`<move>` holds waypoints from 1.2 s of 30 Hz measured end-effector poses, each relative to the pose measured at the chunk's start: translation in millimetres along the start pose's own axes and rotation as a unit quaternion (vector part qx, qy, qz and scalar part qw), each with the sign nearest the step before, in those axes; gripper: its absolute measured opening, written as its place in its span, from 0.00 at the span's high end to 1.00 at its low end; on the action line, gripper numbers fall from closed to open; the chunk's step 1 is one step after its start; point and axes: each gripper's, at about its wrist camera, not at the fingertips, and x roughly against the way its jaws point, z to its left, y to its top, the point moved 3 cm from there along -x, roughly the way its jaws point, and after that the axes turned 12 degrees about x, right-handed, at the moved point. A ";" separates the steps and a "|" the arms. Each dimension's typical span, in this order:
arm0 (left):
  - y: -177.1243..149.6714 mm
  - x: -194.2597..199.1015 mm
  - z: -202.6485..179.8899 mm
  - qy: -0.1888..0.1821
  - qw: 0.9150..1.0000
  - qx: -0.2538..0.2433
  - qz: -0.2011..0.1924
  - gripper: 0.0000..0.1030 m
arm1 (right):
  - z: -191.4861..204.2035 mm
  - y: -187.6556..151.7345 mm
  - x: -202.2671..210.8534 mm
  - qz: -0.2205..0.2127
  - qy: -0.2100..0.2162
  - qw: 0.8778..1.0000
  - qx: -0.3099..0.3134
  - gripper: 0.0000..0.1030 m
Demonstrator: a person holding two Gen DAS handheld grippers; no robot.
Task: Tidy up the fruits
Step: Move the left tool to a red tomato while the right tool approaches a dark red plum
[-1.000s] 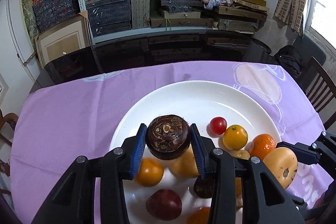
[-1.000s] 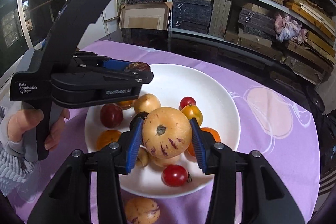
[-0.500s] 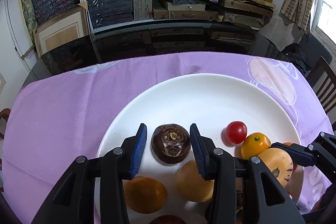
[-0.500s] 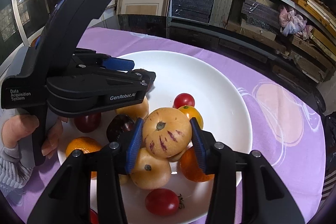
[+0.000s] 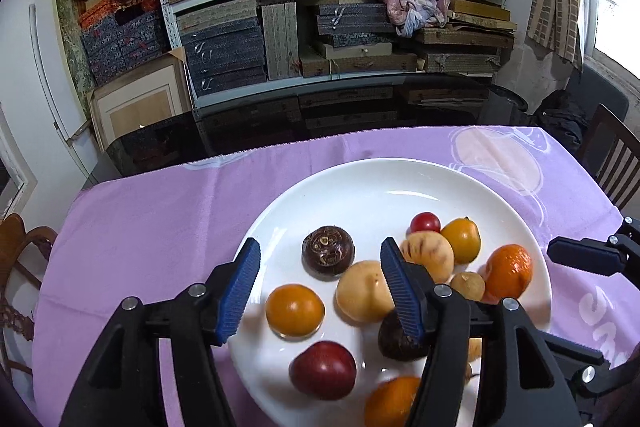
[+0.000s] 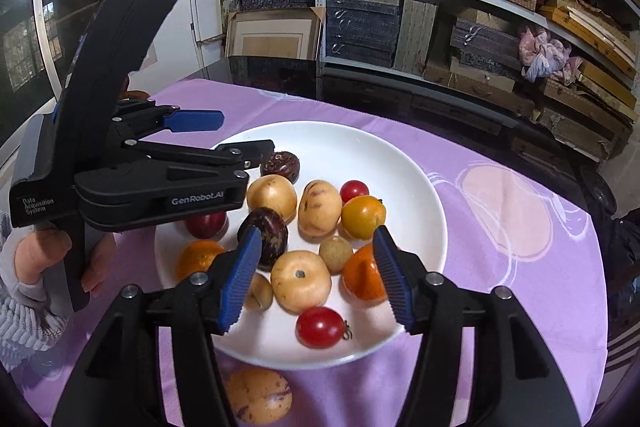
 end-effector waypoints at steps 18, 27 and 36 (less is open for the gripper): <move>-102.9 76.3 6.9 0.018 1.000 -0.006 -0.021 0.24 | 50.0 -124.5 80.6 -0.009 -0.012 1.000 -0.021 0.32; -136.6 80.8 15.9 -0.004 1.000 0.003 0.005 0.23 | 76.7 -153.0 73.0 0.021 0.006 1.000 0.011 0.37; -148.9 77.1 -16.9 -0.055 0.997 -0.040 0.031 0.23 | 69.0 -146.9 70.3 0.022 0.023 0.999 -0.003 0.38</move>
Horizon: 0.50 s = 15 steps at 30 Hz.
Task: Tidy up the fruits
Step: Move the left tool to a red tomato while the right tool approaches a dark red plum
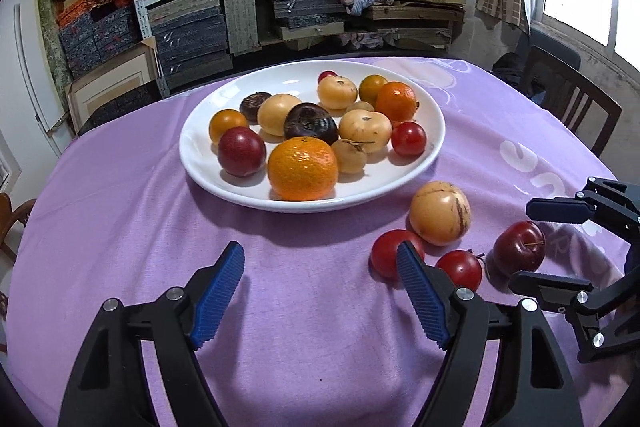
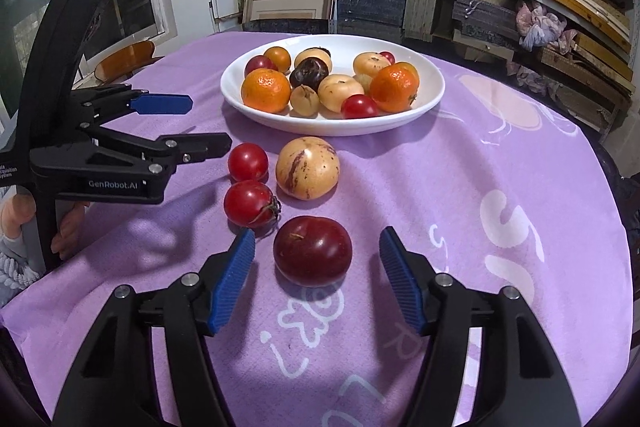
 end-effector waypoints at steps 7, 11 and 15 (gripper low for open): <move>1.7 -8.1 -16.1 -0.020 1.000 -0.013 0.014 0.23 | -4.1 0.6 0.6 -0.001 0.007 1.000 -0.010 0.38; -1.0 -9.7 -23.8 -0.018 0.999 -0.023 0.014 0.23 | -7.8 -0.3 0.8 -0.002 0.015 1.000 -0.021 0.38; 0.1 -19.1 -22.9 -0.015 0.999 -0.018 0.026 0.22 | -11.8 -1.1 1.6 -0.004 0.018 0.999 -0.027 0.37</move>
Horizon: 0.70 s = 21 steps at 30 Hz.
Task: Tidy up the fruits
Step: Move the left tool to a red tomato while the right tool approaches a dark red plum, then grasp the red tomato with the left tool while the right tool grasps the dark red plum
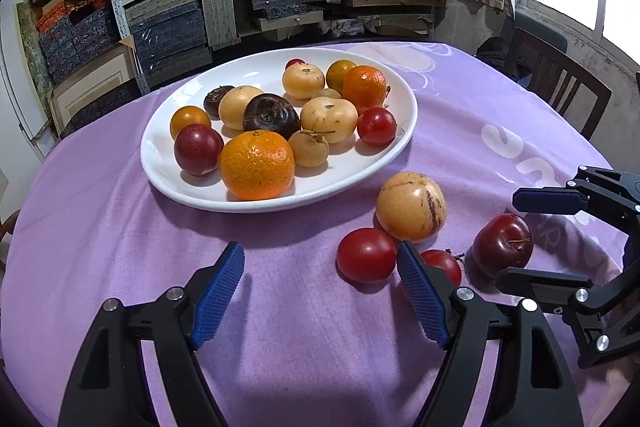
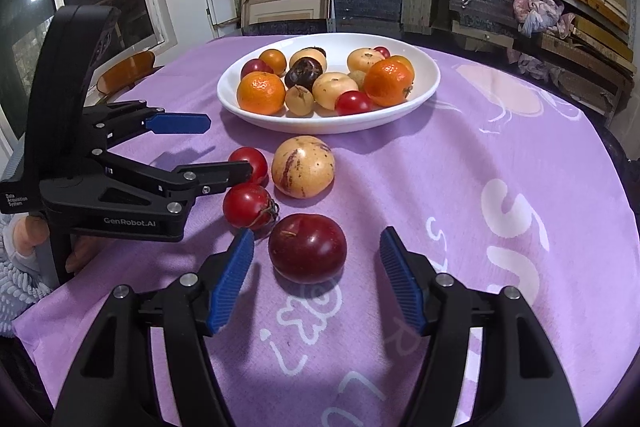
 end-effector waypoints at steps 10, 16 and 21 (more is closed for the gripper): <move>0.0 -7.4 37.0 0.043 0.998 0.041 0.014 0.16 | -5.2 -3.0 3.3 -0.005 0.004 1.000 -0.007 0.33; 0.2 -3.3 61.2 0.042 0.996 0.077 0.015 0.17 | -8.1 -3.9 4.0 -0.008 0.006 1.000 -0.012 0.31; 2.0 -3.5 39.8 0.006 0.999 0.050 0.013 0.17 | -7.0 -4.1 3.4 -0.008 0.006 1.000 -0.012 0.31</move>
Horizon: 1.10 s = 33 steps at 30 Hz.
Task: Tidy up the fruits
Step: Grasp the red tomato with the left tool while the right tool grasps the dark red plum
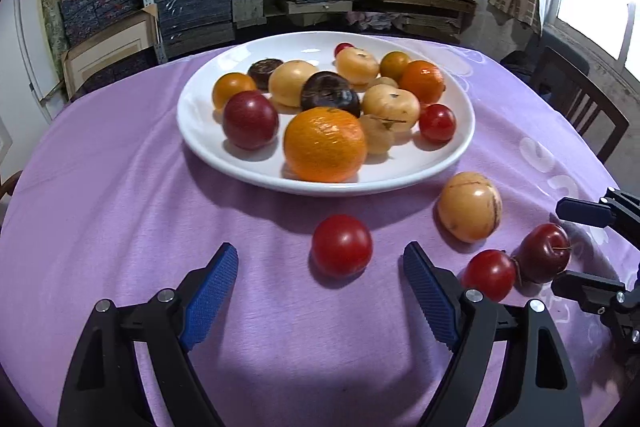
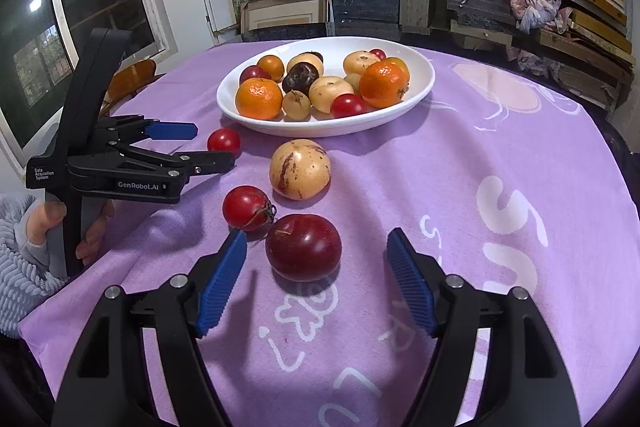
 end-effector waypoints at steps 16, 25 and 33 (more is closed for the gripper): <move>2.2 -2.7 -10.8 -0.029 1.000 0.002 -0.009 0.43 | -0.7 -1.3 1.9 -0.002 0.004 1.000 -0.004 0.31; 4.8 -8.6 -16.9 -0.050 0.999 -0.007 0.007 0.60 | 3.4 -0.6 -0.4 0.000 0.006 1.000 -0.002 0.31; 0.6 -6.8 -15.8 -0.052 0.999 -0.007 0.010 0.71 | 3.9 -1.2 -0.2 -0.003 0.007 1.000 0.002 0.31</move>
